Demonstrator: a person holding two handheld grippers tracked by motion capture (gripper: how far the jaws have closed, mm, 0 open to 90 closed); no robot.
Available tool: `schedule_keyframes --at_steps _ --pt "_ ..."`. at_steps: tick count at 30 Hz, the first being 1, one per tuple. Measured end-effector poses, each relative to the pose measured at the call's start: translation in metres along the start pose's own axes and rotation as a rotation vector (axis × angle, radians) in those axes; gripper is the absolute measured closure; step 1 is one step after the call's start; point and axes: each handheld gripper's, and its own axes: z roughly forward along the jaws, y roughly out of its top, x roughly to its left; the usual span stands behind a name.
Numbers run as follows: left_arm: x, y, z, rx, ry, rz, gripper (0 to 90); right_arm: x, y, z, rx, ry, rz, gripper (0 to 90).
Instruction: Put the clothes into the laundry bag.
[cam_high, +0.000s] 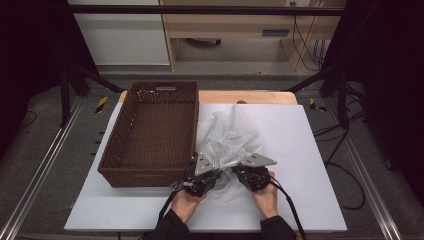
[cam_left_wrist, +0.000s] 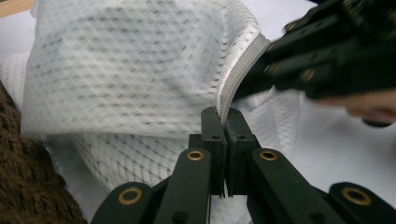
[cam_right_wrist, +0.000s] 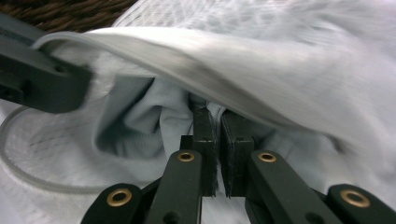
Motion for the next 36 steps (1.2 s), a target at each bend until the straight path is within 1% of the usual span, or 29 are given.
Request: schedule_keyframes --at_steps 2,3,4,5,6,7,8,9,10,12,13,14,16,18,19,21,22,23,24,25,26,27,28,29,31,34,36 --pt "-0.005 0.002 -0.005 -0.009 -0.001 0.013 88.1 0.003 0.006 0.01 0.003 0.0 0.01 86.3" --pt "-0.006 0.002 -0.006 -0.011 -0.003 0.013 88.2 0.003 0.009 0.02 0.003 -0.007 0.026 86.2" --pt "-0.007 0.003 -0.008 -0.013 -0.004 0.015 88.2 0.002 0.011 0.026 0.006 -0.014 0.039 86.2" --pt "-0.007 0.003 -0.008 -0.015 -0.007 0.015 88.2 0.001 0.013 0.032 0.002 -0.031 0.058 86.2" --pt "-0.008 0.002 -0.009 -0.013 -0.013 0.015 88.2 0.0 0.014 0.037 -0.005 -0.052 0.066 86.2" --pt "-0.007 0.002 -0.009 -0.013 -0.018 0.011 88.2 -0.002 0.014 0.042 -0.012 -0.091 0.069 86.2" --pt "-0.007 0.001 -0.008 -0.01 -0.018 0.014 88.2 -0.004 0.014 0.046 -0.013 -0.147 0.065 86.1" --pt "-0.007 0.001 -0.008 -0.007 -0.016 0.016 88.2 -0.007 0.013 0.049 -0.016 -0.176 0.08 86.0" --pt "-0.007 0.0 -0.007 -0.005 -0.015 0.015 88.1 -0.009 0.012 0.05 -0.016 -0.186 0.092 85.8" --pt "-0.005 -0.001 -0.005 0.001 -0.009 0.017 88.1 -0.011 0.01 0.047 -0.013 -0.177 0.106 83.9" --pt "-0.005 -0.002 -0.004 0.005 -0.006 0.018 88.0 -0.01 0.009 0.041 -0.012 -0.168 0.088 80.7" --pt "-0.004 -0.002 -0.003 0.01 -0.005 0.018 88.0 -0.009 0.009 0.036 -0.007 -0.163 0.089 76.6" --pt "-0.002 -0.004 0.0 0.017 -0.002 0.015 88.0 -0.008 0.007 0.025 -0.018 -0.145 0.07 67.5" --pt "-0.001 -0.006 0.004 0.027 0.001 0.013 88.0 -0.006 0.004 0.008 -0.024 -0.116 0.054 59.7" --pt "-0.001 -0.007 0.005 0.029 0.004 0.012 88.0 -0.006 0.003 0.002 -0.019 -0.1 0.059 58.7" --pt "0.0 -0.008 0.006 0.032 0.007 0.013 88.0 -0.004 0.0 -0.007 -0.036 -0.075 0.041 57.5" --pt "0.0 -0.008 0.006 0.03 0.008 0.014 88.0 -0.002 0.0 -0.011 -0.039 -0.058 0.048 57.4" --pt "0.0 -0.008 0.007 0.03 0.008 0.014 88.0 0.002 -0.001 -0.014 -0.041 -0.035 0.046 57.6" --pt "0.0 -0.008 0.006 0.03 0.009 0.013 88.0 0.004 -0.001 -0.014 -0.044 -0.03 0.034 58.5" --pt "0.0 -0.008 0.006 0.029 0.009 0.012 88.0 0.007 0.0 -0.013 -0.041 -0.026 0.022 62.5" --pt "0.001 -0.008 0.006 0.029 0.01 0.01 88.0 0.009 0.0 -0.01 -0.031 -0.019 0.02 67.7" --pt "0.001 -0.008 0.005 0.026 0.01 0.01 88.0 0.01 0.001 -0.006 -0.017 -0.026 0.011 74.2" --pt "0.001 -0.008 0.004 0.025 0.008 0.01 88.0 0.011 0.001 -0.001 0.004 -0.051 0.012 82.0" --pt "0.001 -0.008 0.003 0.021 0.009 0.009 88.0 0.009 0.001 0.006 0.024 -0.061 0.01 89.9" --pt "0.001 -0.008 0.002 0.02 0.006 0.009 88.0 0.005 0.0 0.016 0.046 -0.09 0.033 90.0" --pt "0.0 -0.008 0.002 0.022 -0.002 0.009 88.0 -0.005 -0.001 0.037 0.086 -0.129 0.07 90.0" --pt "-0.001 -0.008 0.003 0.023 -0.006 0.011 88.0 -0.01 -0.001 0.045 0.086 -0.145 0.104 90.0"
